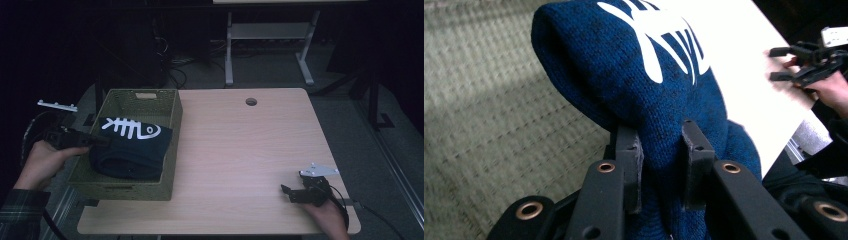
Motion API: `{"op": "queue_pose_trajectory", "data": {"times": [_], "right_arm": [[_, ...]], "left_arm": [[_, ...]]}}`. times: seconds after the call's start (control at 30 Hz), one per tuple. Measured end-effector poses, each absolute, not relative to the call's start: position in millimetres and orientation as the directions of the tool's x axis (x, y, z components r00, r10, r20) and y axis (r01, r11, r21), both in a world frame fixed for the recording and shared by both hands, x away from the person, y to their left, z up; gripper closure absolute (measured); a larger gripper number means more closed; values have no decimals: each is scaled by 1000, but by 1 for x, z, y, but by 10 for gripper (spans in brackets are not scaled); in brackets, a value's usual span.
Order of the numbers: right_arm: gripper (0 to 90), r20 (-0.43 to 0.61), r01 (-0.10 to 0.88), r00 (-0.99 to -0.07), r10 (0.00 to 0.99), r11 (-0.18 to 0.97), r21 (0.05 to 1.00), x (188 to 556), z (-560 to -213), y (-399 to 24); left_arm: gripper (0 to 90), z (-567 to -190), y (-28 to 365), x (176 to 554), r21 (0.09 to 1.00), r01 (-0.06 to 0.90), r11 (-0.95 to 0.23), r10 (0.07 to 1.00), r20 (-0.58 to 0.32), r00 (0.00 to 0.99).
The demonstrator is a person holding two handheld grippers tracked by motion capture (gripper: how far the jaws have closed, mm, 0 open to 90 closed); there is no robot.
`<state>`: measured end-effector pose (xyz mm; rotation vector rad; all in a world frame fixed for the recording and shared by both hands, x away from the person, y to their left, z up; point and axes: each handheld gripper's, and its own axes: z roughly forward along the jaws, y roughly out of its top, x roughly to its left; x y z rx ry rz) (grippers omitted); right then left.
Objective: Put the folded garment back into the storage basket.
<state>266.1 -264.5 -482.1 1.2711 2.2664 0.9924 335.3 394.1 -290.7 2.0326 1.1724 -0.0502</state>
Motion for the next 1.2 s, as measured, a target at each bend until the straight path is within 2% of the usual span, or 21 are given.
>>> {"op": "queue_pose_trajectory", "data": {"times": [0.87,1.07,1.2], "right_arm": [[138,27,595,-533,846,351,723,266,-482,-265],[137,28,595,-532,846,351,723,266,-482,-265],[138,28,595,-532,846,350,724,266,-482,-265]], "left_arm": [[751,-355,401,373,467,817,-338,779,-348,521],[738,-363,397,380,448,819,-359,798,-308,518],[692,-366,396,381,444,816,-371,818,-261,513]]}}
